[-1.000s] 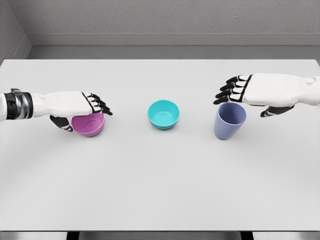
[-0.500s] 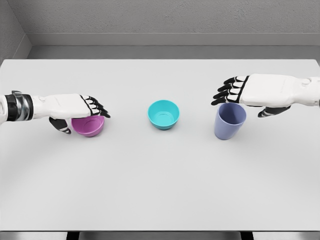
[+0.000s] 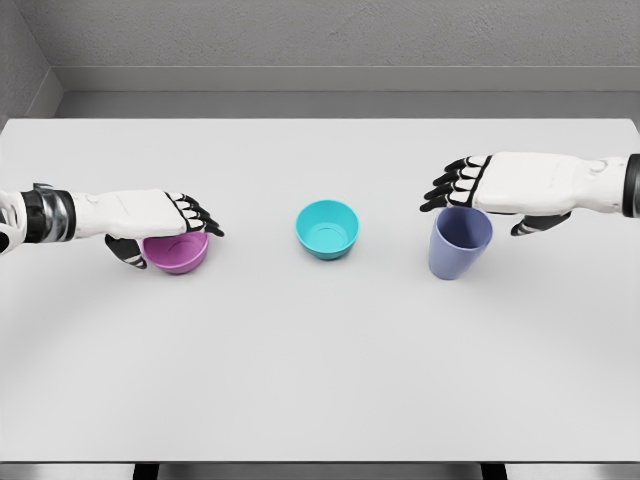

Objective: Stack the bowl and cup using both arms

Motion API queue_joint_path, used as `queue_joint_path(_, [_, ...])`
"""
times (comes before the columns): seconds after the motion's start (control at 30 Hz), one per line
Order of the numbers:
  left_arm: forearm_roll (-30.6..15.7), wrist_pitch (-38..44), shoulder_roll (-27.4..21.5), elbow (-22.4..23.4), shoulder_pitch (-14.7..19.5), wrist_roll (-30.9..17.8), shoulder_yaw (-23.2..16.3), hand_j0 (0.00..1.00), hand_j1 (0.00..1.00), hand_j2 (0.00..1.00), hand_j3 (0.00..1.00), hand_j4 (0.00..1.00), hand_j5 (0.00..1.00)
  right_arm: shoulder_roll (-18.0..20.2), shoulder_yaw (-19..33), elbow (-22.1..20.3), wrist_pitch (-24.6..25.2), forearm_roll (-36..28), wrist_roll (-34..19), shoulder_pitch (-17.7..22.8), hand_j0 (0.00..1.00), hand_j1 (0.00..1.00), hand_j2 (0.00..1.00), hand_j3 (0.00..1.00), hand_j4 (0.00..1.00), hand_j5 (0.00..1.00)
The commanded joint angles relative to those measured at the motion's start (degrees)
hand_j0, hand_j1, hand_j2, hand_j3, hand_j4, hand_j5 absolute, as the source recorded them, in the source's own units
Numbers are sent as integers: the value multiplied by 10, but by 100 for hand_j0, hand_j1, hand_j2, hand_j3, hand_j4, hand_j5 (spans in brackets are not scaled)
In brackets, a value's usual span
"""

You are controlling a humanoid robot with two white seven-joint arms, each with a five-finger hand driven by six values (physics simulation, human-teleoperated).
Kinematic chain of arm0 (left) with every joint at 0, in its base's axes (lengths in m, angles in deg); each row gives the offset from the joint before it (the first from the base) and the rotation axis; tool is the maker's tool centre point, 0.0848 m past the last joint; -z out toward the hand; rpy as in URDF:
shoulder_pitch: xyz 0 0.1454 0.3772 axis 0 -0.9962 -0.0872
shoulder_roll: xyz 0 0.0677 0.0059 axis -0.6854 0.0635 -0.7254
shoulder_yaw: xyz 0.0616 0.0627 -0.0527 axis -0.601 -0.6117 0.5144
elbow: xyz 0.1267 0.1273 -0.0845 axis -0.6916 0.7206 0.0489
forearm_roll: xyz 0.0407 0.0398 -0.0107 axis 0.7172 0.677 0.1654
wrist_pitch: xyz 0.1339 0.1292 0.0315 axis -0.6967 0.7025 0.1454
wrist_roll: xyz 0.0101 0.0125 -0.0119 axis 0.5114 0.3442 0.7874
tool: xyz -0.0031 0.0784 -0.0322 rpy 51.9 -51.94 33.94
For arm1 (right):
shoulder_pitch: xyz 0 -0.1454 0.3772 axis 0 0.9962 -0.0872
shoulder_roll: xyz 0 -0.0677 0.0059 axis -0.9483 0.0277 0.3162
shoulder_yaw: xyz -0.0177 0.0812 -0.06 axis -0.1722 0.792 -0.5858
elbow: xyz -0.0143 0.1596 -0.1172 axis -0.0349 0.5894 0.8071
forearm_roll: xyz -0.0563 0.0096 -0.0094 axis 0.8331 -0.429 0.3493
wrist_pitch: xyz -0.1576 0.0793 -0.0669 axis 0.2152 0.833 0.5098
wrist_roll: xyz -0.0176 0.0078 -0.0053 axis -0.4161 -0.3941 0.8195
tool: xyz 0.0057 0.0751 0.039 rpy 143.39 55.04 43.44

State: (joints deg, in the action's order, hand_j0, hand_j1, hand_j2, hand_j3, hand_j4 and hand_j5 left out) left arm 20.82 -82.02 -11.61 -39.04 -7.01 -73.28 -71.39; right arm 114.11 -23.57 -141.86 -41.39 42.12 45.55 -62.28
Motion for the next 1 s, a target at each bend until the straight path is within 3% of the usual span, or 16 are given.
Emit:
queue_joint_path(0.0, [-3, 1, 0, 3, 0, 0, -2, 100, 100, 100, 100, 100, 100, -2, 0, 1, 2, -2, 0, 0, 100, 100, 100, 100, 100, 100])
queue_joint_path(0.77, [11, 1, 12, 10, 2, 0, -7, 100, 100, 100, 100, 100, 100, -4, -13, 7, 2, -2, 0, -6, 100, 100, 100, 100, 100, 100])
queue_joint_path(0.97, [11, 1, 12, 10, 2, 0, -7, 83, 83, 83, 83, 83, 83, -7, -14, 7, 2, -2, 0, -6, 100, 100, 100, 100, 100, 100])
